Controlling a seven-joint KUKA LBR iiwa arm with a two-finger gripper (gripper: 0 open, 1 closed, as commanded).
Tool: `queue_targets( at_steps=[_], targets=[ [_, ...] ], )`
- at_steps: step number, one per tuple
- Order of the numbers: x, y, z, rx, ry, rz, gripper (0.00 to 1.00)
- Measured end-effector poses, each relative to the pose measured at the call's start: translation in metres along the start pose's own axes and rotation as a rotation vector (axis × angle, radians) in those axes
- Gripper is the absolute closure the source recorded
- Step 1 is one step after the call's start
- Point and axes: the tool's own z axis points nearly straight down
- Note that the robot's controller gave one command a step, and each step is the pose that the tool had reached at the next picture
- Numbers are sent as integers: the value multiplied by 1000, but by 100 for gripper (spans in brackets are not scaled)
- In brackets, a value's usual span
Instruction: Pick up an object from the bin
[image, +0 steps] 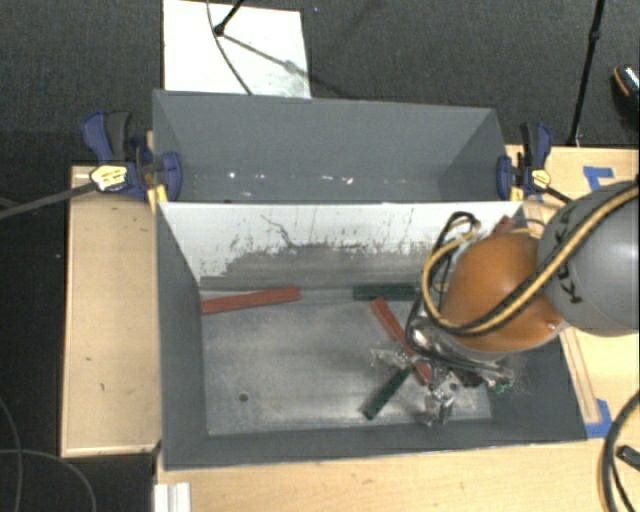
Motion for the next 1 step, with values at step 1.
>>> queue_targets(
  at_steps=[1],
  targets=[
    [1, 1, 1, -2, 3, -3, 100]
  ],
)
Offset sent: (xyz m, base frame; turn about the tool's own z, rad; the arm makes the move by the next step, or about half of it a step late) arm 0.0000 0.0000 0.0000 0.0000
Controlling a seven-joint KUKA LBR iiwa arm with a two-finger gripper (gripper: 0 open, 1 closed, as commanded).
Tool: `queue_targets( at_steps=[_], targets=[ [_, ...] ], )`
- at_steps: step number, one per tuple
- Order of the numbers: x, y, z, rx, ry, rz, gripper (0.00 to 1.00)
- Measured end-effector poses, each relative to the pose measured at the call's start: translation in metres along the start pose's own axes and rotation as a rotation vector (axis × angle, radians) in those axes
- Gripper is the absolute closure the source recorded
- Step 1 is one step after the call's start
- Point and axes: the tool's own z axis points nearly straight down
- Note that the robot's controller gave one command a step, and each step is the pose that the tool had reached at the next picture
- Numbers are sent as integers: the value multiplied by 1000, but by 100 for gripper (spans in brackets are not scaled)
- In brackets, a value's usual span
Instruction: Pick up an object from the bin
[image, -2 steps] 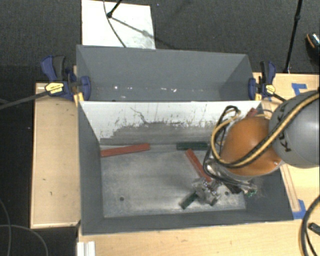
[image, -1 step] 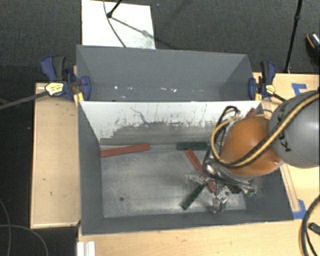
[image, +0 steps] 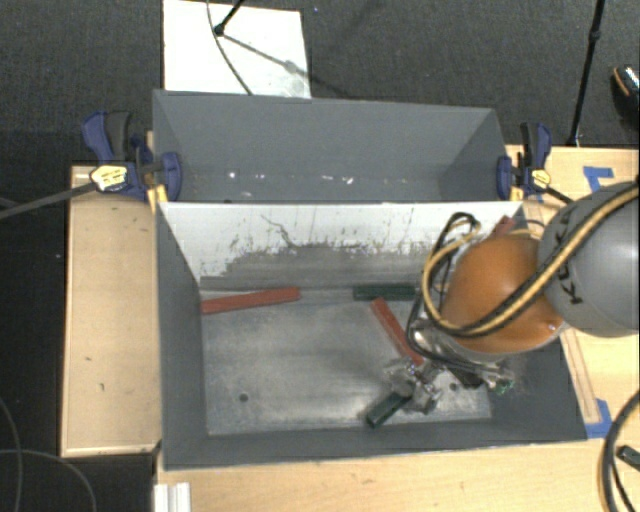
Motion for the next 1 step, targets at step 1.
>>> queue_targets(
  at_steps=[1],
  targets=[
    [-8, 0, -140, 5, -4, -103, 100]
  ],
)
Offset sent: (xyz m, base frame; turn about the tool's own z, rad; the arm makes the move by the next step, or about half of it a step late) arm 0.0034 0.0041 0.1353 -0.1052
